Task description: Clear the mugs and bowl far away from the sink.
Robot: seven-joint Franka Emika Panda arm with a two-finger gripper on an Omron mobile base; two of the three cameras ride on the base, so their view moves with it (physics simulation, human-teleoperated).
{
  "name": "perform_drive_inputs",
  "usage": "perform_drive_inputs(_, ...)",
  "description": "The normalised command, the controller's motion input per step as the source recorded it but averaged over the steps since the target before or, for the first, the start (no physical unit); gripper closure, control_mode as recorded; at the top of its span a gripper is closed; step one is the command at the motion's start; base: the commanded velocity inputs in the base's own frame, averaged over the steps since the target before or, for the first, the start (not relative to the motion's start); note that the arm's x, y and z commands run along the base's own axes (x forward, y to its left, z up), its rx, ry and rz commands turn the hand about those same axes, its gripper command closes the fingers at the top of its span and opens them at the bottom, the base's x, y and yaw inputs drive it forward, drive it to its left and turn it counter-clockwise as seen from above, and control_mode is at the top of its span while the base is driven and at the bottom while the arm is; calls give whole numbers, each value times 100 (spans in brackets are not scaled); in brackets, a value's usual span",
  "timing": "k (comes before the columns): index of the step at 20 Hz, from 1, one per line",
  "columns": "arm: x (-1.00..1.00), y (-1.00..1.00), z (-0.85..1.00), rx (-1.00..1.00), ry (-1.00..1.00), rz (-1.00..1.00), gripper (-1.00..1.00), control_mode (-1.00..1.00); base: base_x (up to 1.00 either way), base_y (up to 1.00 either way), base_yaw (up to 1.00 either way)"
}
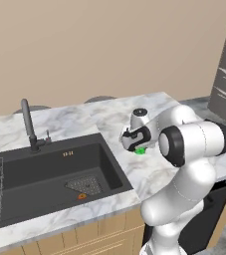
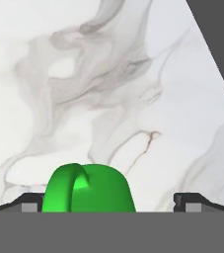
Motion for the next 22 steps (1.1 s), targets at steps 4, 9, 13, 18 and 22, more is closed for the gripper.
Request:
perform_drive_inputs(4,0,-1,-7,0,0,0,-100,-100,0,0,0)
perform_drive_inputs(9,0,0,-11,0,0,0,100,-100,0,0,0)
perform_drive_inputs(13,0,0,-8,0,2,0,100,-100,0,0,0)
perform_drive_inputs(18,0,0,-3,0,0,0,100,-100,0,0,0)
perform_drive_inputs(22,0,0,0,0,0,0,100,-100,0,0,0)
